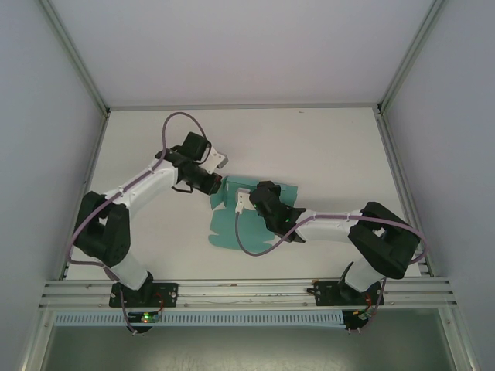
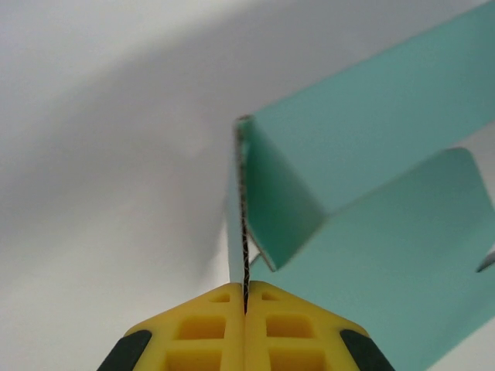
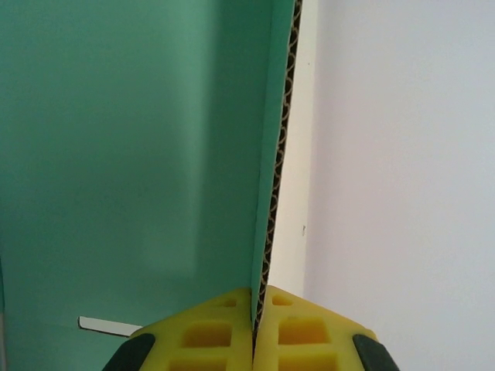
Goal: Assemble paper box
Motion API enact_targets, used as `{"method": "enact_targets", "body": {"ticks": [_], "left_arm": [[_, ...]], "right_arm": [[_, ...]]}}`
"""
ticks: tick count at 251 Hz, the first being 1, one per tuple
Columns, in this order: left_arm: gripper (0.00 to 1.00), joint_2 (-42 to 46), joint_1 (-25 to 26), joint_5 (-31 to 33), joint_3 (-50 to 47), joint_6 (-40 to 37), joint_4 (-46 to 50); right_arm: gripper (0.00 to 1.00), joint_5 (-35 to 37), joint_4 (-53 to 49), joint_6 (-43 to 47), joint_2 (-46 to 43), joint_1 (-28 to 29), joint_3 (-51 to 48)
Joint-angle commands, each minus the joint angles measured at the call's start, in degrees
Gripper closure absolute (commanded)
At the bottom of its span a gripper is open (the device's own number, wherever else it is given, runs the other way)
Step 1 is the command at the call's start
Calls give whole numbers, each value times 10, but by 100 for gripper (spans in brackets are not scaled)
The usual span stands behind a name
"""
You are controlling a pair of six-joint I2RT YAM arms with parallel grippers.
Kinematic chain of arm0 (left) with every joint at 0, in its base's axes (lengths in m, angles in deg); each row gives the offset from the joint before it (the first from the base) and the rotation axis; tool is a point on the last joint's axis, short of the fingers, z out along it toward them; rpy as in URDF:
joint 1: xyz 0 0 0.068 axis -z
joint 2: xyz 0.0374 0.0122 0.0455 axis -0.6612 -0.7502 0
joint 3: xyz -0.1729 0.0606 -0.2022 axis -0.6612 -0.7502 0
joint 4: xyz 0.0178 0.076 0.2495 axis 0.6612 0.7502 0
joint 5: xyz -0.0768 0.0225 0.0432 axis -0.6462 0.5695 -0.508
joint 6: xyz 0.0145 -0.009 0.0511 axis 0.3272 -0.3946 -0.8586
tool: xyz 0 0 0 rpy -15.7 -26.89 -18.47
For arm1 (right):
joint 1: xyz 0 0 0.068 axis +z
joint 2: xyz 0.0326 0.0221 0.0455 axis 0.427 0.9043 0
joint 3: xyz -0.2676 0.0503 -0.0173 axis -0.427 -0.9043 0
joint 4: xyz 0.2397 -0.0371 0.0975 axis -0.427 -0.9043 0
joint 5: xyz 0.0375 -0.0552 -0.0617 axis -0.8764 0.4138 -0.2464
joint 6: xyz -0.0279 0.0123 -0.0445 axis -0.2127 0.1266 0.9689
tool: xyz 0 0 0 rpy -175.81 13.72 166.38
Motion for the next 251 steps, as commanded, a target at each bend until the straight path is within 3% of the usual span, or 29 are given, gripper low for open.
{"method": "enact_targets", "body": {"ticks": [1,77,120,150,184,229,251], "left_arm": [[100,29,22,-42,-24,44,-68],[100,41,43,-69,-115,127,-234],[99,15,46,-69,-124,123,-238],[95,22,46,-30,-132,121,-207],[70,56,46,-1,-160,134,-206],[65,95,46,21,-183,153,-194],[53,121,46,41,-188,162,-181]], "right_arm": [[100,-23,-12,-18,-6,14,4],[100,-37,-15,-38,-10,23,-3],[100,-33,-18,-37,-11,27,-8],[100,-27,-16,-34,-19,28,-18],[100,-22,-11,-27,-31,27,-31],[100,-22,10,0,-35,26,-42],[100,-19,15,5,-31,26,-45]]}}
